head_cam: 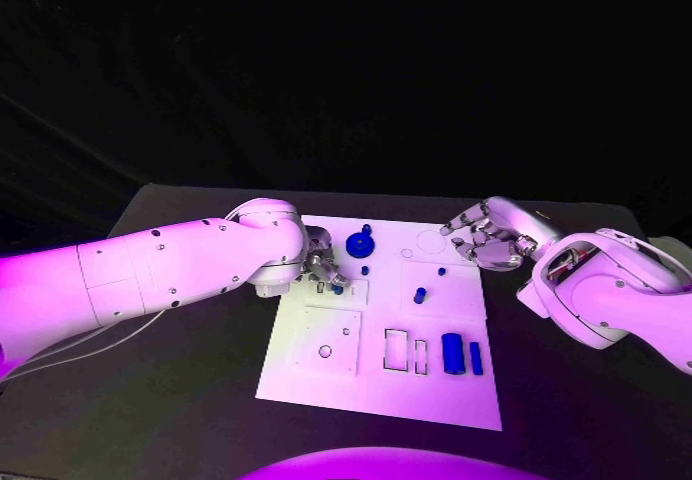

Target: Assemble the parts on the task board

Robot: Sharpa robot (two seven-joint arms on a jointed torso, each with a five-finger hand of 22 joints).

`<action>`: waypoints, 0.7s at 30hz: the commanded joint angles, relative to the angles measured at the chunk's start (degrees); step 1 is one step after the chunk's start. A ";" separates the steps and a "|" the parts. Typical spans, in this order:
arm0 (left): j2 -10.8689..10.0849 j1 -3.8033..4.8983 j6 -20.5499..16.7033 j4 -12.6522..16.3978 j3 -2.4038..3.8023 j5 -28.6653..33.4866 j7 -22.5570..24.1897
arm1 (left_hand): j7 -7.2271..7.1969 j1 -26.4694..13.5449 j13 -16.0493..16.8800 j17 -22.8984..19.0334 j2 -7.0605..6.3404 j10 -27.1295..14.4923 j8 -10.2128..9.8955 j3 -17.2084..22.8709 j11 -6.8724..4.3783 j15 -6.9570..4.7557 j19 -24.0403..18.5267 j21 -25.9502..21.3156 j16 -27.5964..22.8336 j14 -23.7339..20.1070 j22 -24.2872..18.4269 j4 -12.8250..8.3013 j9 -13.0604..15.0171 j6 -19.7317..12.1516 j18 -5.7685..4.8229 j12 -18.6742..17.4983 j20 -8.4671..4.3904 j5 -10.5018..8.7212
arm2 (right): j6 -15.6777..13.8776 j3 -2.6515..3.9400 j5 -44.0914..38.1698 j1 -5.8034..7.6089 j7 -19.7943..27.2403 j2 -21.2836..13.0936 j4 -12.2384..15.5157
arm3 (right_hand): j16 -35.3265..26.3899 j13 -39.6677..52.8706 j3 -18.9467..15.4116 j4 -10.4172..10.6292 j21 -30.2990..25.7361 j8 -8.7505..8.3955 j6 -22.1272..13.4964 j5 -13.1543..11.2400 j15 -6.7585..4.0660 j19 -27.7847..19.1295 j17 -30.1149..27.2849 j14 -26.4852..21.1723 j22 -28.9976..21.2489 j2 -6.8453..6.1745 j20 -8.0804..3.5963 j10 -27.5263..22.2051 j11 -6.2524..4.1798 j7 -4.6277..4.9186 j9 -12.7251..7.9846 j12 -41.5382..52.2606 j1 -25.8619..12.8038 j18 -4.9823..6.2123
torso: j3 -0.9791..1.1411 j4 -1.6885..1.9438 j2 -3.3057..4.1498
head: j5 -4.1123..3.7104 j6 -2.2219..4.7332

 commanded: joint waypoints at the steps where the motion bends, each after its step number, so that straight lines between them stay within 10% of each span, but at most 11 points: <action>1: -0.09 -0.02 -0.12 0.26 0.02 0.03 -2.32 | 0.17 -1.02 0.11 14.55 0.17 -0.11 -0.26 -1.71 0.06 -0.30 0.54 0.29 0.28 5.67 0.04 0.03 -0.04 0.26 -0.97 0.27 0.02 -0.29 | -0.17 0.01 -0.49 -0.03 0.30 0.07 -0.03 | -0.27 1.68 -0.61 0.07 -0.42 -0.25 0.14 -0.40 -0.09 -0.46 8.15 4.27 6.29 0.10 -0.07 -0.40 0.03 0.11 -0.10 -0.42 -0.73 0.20 | -0.01 0.05 -0.05 | -0.05 -0.03; 10: -0.93 -0.03 -2.40 0.95 0.56 1.29 -2.23 | 0.22 -2.24 -0.18 14.23 1.24 -0.35 -0.74 -8.44 0.10 -0.31 0.57 0.22 0.11 5.58 -0.01 0.07 -0.03 0.34 -0.95 0.40 0.03 -0.22 | -0.43 0.01 -0.66 -0.04 0.24 0.18 -0.23 | -0.71 1.14 -2.07 0.35 -1.57 -0.35 -0.01 -0.47 -0.03 -1.05 7.43 4.08 5.66 -0.27 0.01 -0.85 0.07 0.13 -0.12 -0.90 -1.51 0.43 | 0.01 0.02 -0.03 | 0.10 -0.03; 21: -3.24 0.25 -5.58 2.30 2.11 8.19 -1.56 | 1.92 0.39 -8.04 10.87 1.81 -5.96 -2.46 -14.38 1.60 0.86 -1.87 -1.95 -1.73 4.63 -4.00 0.12 -0.56 -3.48 -0.25 -5.78 0.79 -0.02 | -1.79 0.00 0.29 -0.04 1.03 0.36 -0.97 | -2.72 -0.51 -7.40 1.73 -6.19 -0.49 -0.31 -1.60 -0.03 -3.29 4.27 3.21 3.06 -0.87 0.10 -2.25 0.03 -0.01 -0.14 -2.34 -3.29 1.33 | 0.05 0.05 -0.10 | 0.05 0.20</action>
